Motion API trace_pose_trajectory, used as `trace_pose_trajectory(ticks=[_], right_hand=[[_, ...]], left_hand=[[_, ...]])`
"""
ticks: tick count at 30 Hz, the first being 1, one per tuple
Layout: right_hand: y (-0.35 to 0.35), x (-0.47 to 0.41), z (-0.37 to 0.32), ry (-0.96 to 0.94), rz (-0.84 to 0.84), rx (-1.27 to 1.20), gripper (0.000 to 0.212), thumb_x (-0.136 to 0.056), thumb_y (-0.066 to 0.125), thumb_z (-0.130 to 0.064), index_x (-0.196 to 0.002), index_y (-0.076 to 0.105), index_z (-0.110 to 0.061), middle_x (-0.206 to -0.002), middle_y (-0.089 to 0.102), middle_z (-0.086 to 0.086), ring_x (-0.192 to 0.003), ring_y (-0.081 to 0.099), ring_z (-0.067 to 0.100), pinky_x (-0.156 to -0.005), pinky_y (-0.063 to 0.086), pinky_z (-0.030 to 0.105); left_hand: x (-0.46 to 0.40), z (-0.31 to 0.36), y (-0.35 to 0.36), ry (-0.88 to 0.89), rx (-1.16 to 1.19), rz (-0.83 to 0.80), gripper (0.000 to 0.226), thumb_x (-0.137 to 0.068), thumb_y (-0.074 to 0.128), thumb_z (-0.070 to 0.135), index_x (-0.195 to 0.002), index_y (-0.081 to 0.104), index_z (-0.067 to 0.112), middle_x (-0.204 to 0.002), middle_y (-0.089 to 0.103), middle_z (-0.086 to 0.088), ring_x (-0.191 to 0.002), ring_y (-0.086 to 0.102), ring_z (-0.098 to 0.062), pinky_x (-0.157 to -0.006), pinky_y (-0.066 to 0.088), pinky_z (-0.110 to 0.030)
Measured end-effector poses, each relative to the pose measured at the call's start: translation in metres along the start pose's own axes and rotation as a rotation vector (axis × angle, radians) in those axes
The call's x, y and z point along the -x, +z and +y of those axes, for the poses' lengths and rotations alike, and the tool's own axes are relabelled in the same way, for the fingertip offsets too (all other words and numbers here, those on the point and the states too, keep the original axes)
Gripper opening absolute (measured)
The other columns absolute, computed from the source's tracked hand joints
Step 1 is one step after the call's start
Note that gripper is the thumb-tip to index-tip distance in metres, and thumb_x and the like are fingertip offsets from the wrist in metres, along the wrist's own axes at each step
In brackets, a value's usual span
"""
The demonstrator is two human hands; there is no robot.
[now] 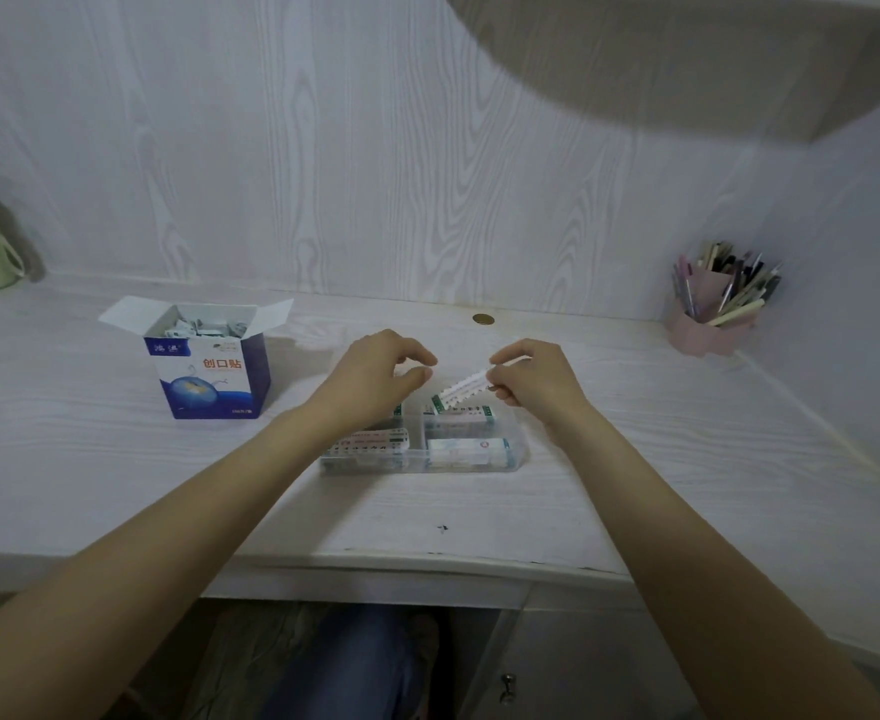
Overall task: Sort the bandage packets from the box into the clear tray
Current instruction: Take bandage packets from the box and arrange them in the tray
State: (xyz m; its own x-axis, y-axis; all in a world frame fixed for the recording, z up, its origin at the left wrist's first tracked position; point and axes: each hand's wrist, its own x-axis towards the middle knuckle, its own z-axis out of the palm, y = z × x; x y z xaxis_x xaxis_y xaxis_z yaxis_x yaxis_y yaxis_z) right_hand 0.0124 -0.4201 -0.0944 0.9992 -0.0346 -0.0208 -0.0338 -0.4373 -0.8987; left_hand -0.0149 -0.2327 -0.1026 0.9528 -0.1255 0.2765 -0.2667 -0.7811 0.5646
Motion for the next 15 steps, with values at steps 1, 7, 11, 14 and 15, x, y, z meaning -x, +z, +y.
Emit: trace_pose_trajectory(ticks=[1,7,11,14,15], right_hand=[[-0.001,0.0,0.003,-0.01,-0.001,0.063,0.01,-0.084,0.062,-0.003,-0.085,0.063,-0.013,-0.076,0.066,0.006,-0.061,0.06,0.01,-0.068,0.053,0.026],[0.006,0.002,0.008,-0.127,-0.003,0.353,0.009,-0.084,0.058,-0.003,-0.081,0.064,-0.009,-0.069,0.059,-0.004,-0.081,0.06,0.018,-0.061,0.045,0.022],[0.012,-0.001,0.007,-0.132,0.05,0.45,0.009,-0.085,0.058,-0.004,-0.089,0.066,-0.003,-0.09,0.068,0.008,-0.089,0.063,0.023,-0.077,0.053,0.035],[0.015,-0.001,0.006,-0.129,0.039,0.488,0.012,-0.083,0.058,-0.003,-0.091,0.067,0.0,-0.093,0.069,0.014,-0.088,0.064,0.024,-0.079,0.055,0.039],[0.016,0.0,0.006,-0.129,0.022,0.507,0.012,-0.083,0.059,-0.004,-0.091,0.068,0.0,-0.093,0.069,0.014,-0.088,0.064,0.024,-0.079,0.055,0.039]], left_hand=[[-0.001,-0.002,0.002,0.015,-0.077,-0.015,0.025,-0.096,0.052,0.029,-0.114,0.066,0.021,-0.119,0.057,0.0,-0.114,0.049,-0.017,-0.091,0.038,-0.028],[0.001,-0.002,0.007,-0.014,-0.111,-0.068,0.054,-0.1,0.025,0.046,-0.11,0.069,0.017,-0.127,0.057,-0.005,-0.115,0.051,-0.025,-0.096,0.04,-0.039],[0.006,-0.001,0.004,0.001,-0.076,-0.048,0.078,-0.089,0.011,0.06,-0.105,0.072,0.014,-0.113,0.066,-0.007,-0.106,0.057,-0.023,-0.095,0.04,-0.037],[0.007,-0.002,0.004,-0.008,-0.124,-0.105,0.088,-0.082,0.003,0.064,-0.108,0.071,0.013,-0.109,0.068,-0.005,-0.113,0.054,-0.019,-0.11,0.026,-0.041],[0.008,-0.003,0.004,-0.023,-0.138,-0.131,0.09,-0.08,0.0,0.065,-0.111,0.069,0.016,-0.11,0.067,-0.004,-0.119,0.05,-0.018,-0.115,0.016,-0.042]])
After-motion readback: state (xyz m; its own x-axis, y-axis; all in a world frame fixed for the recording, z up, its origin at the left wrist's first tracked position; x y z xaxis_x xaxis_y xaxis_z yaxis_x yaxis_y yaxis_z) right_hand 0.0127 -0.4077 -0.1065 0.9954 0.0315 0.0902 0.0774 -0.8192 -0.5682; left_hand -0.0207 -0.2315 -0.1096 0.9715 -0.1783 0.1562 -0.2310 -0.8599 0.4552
